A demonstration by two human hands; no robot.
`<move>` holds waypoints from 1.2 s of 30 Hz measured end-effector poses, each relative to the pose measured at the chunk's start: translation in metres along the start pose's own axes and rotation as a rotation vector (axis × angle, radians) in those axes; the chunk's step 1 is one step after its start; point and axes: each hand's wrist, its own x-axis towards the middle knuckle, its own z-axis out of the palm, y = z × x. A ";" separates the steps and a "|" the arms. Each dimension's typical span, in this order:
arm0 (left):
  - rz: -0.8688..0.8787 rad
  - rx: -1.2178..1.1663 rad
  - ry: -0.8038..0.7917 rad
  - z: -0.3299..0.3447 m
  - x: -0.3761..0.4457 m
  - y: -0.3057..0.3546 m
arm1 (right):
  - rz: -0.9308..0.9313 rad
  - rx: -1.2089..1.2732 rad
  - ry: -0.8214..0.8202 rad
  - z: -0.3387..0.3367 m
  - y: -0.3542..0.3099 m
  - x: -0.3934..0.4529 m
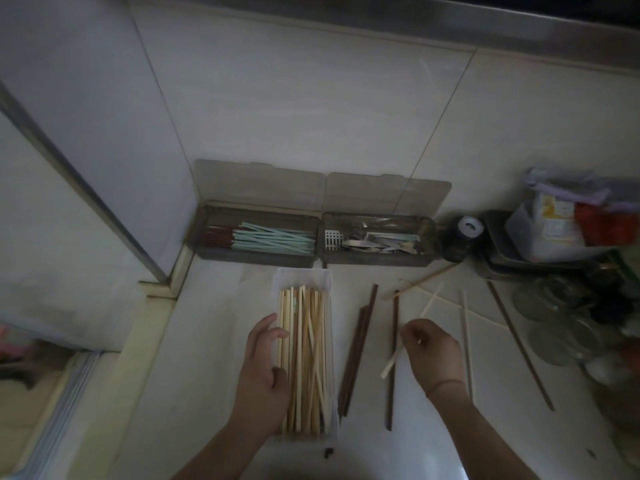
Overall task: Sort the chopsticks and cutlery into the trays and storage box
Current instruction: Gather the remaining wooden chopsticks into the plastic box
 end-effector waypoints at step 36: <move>-0.005 0.023 -0.009 0.001 -0.001 0.000 | 0.304 -0.504 -0.021 -0.036 0.082 0.028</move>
